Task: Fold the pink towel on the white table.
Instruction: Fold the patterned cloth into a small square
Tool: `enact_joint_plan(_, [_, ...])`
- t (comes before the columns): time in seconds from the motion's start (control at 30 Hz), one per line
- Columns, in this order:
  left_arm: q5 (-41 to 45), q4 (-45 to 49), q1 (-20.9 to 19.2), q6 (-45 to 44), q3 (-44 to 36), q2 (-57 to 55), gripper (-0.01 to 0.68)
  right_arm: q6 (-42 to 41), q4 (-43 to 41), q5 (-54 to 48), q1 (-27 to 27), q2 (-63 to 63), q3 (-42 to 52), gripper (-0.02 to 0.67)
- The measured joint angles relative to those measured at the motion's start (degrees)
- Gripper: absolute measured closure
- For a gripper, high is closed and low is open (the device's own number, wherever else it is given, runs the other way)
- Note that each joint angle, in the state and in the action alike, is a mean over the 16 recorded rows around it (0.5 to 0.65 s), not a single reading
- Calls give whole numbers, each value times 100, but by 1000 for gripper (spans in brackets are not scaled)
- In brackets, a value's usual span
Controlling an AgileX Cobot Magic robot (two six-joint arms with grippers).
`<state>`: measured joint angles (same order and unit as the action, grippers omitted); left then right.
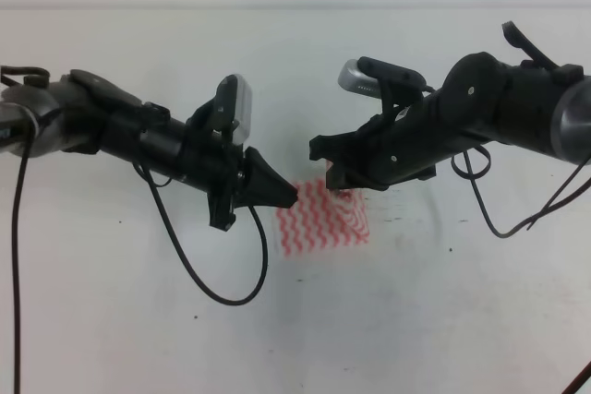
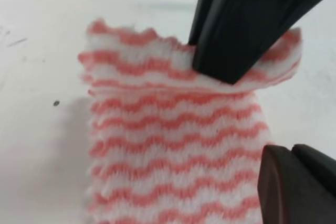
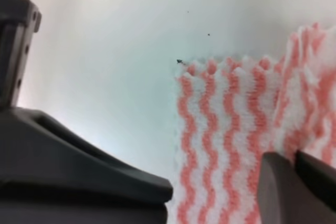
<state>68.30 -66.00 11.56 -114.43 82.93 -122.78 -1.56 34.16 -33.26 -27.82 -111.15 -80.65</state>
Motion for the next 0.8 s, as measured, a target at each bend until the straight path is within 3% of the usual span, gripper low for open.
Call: enact_joint_plan(0.8, [-624, 51, 71, 200, 0, -366, 677, -5, 88, -3, -38, -3, 1, 666])
